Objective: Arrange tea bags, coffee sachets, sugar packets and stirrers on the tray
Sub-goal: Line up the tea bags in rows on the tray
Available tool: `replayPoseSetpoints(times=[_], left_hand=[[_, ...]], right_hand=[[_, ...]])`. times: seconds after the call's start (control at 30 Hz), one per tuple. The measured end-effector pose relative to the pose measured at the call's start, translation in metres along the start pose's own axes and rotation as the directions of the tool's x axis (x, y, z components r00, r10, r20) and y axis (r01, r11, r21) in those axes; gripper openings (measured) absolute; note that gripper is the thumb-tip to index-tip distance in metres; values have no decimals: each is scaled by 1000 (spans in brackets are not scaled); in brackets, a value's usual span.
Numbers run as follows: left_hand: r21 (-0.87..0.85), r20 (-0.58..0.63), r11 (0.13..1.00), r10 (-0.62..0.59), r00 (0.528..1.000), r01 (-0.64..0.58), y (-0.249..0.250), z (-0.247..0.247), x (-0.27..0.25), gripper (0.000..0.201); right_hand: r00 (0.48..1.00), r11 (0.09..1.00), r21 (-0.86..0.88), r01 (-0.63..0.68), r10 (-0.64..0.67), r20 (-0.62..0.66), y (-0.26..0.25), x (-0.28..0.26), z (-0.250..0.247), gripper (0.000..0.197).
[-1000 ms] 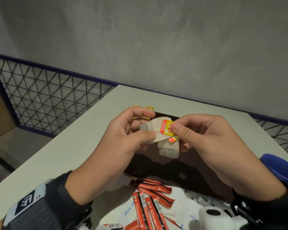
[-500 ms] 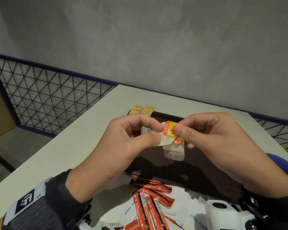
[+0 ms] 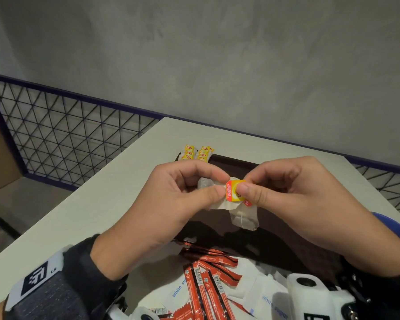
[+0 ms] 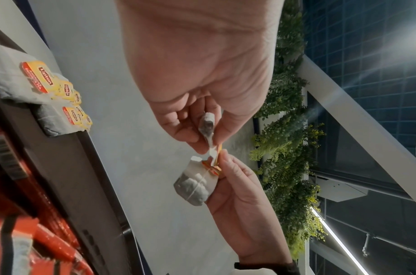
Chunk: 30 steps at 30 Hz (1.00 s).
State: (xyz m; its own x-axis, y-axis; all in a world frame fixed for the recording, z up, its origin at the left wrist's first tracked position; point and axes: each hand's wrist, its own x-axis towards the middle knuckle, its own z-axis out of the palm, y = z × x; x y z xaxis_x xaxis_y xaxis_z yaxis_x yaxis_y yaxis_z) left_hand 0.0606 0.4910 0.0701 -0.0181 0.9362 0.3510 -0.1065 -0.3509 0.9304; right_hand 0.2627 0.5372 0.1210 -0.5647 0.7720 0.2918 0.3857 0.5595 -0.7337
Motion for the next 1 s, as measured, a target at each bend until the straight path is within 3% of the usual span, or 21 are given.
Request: replayPoseSetpoints(times=[0.3, 0.57, 1.0], left_hand=[[-132, -59, 991, 8, 998, -16, 4, 7, 0, 18], [-95, -155, 994, 44, 987, -59, -2, 3, 2, 15], [47, -117, 996, 87, 989, -82, -5, 0, 2, 19]], right_hand=[[994, 998, -48, 46, -50, -92, 2, 2, 7, 12], [990, 994, 100, 47, -33, -135, 4, 4, 17, 22], [993, 991, 132, 17, -1, -118, 3, 4, 10, 20]])
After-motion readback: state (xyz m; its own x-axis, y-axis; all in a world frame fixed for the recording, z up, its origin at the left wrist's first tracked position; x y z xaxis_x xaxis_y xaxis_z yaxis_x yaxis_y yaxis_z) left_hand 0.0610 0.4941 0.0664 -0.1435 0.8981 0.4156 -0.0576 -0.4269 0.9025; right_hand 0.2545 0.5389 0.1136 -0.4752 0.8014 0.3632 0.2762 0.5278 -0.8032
